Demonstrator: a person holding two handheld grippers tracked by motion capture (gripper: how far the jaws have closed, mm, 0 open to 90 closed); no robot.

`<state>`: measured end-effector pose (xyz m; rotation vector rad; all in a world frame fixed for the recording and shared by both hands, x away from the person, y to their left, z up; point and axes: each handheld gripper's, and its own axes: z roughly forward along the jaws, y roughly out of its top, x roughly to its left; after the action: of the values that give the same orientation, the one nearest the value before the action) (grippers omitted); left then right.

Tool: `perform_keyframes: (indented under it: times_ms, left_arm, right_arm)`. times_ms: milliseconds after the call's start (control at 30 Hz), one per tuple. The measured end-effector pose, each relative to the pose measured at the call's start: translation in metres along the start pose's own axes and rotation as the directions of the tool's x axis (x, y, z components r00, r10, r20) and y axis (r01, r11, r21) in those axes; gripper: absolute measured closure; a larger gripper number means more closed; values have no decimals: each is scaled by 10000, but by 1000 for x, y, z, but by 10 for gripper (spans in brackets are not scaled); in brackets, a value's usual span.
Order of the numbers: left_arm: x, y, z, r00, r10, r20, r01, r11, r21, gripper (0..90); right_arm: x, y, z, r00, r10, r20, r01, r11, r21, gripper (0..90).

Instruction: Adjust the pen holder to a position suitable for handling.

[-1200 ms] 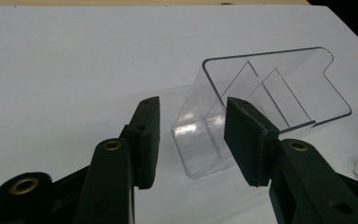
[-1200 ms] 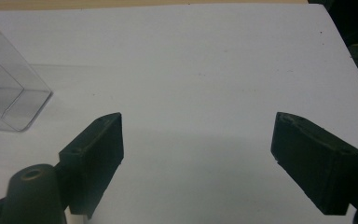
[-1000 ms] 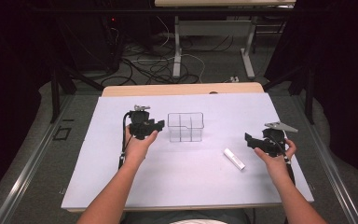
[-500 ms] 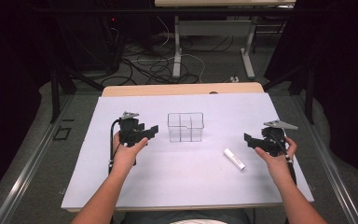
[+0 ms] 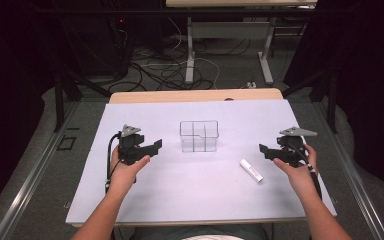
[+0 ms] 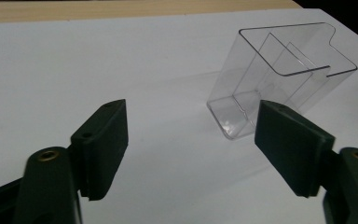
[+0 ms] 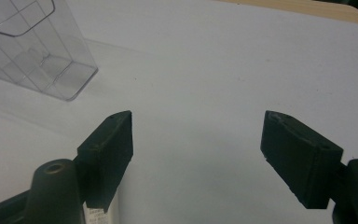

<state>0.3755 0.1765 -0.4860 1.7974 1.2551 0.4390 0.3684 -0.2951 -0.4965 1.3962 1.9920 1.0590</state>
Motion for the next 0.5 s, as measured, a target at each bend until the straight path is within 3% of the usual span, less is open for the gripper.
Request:
perform_keyframes:
  times_ms: [167,267,367,400,500]
  left_arm:
    - [0,-5,-3,9997,143,183,-136,9994,-329,120]
    - [1,-6,-4,9995,253,176,-244,9984,-505,60]
    - [2,-8,-5,9986,507,137,-497,9966,-656,2]
    - [1,-9,-5,9989,431,186,-418,9969,-668,2]
    - [2,-12,-6,9972,747,62,-742,9952,-638,2]
  right_arm:
    - [8,4,0,9967,-801,-105,804,9961,373,239]
    - [11,5,0,9956,-901,-241,910,9949,431,240]
    - [17,8,2,9918,-1205,-435,1238,9886,851,240]
    - [17,8,2,9918,-1205,-435,1238,9886,851,240]
    - [21,10,4,9895,-1311,-609,1375,9835,1172,240]
